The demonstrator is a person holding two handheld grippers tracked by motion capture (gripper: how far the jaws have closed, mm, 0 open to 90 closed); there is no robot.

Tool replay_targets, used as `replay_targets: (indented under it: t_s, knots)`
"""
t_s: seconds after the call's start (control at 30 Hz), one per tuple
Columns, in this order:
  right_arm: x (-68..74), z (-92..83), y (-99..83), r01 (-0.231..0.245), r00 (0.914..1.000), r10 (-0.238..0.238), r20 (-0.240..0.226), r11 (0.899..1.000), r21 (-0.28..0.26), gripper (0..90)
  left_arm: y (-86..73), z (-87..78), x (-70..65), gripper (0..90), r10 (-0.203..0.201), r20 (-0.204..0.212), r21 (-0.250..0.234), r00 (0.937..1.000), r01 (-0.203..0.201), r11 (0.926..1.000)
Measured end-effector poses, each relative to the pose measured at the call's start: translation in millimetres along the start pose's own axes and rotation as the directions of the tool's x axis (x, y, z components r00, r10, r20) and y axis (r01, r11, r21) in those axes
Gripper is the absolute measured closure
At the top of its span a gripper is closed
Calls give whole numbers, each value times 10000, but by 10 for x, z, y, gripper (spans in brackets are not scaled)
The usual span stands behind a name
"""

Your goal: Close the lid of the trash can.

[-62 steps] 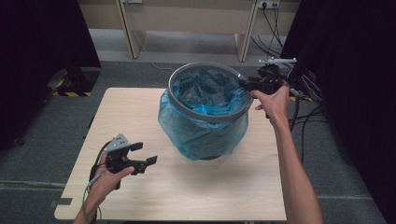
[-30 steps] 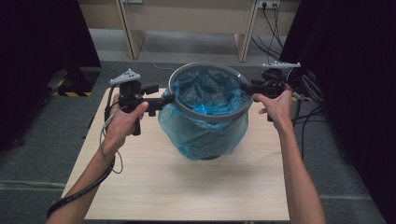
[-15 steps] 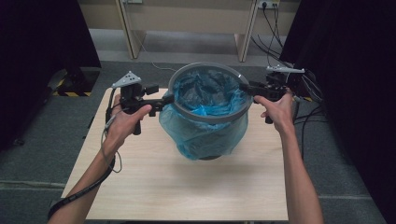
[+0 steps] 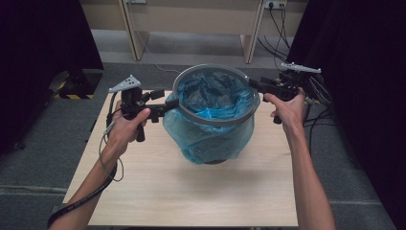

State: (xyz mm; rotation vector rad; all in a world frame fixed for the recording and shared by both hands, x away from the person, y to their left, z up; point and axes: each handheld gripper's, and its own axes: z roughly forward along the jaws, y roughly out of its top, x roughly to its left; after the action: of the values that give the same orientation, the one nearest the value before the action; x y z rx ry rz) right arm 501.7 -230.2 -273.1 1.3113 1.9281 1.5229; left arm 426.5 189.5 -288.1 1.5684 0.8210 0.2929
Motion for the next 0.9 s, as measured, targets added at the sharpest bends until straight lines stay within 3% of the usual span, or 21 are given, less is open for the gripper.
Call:
replay_targets:
  t_s: [0.2,0.37,0.5,0.73,0.9]
  knots:
    - [-61,-173,-36,57,9994,-58,329,10000,4,363,-37,-81,-82,156,136,227,94,9996,-138,9999]
    - [-114,-299,-125,-50,9994,52,339,10000,-59,309,-146,-177,-88,146,108,514,169,9986,-116,9998]
    - [-141,-410,-203,-204,9990,217,382,9993,-327,255,-266,-235,-45,146,167,595,181,9981,-178,9997]
    - [-211,-523,-439,-247,9985,256,474,9995,-213,236,-525,-288,26,146,46,824,220,9966,-64,9997]
    - [-231,-580,-569,-158,9975,173,686,9996,-220,228,-678,-330,55,147,125,740,263,9972,-145,9995]
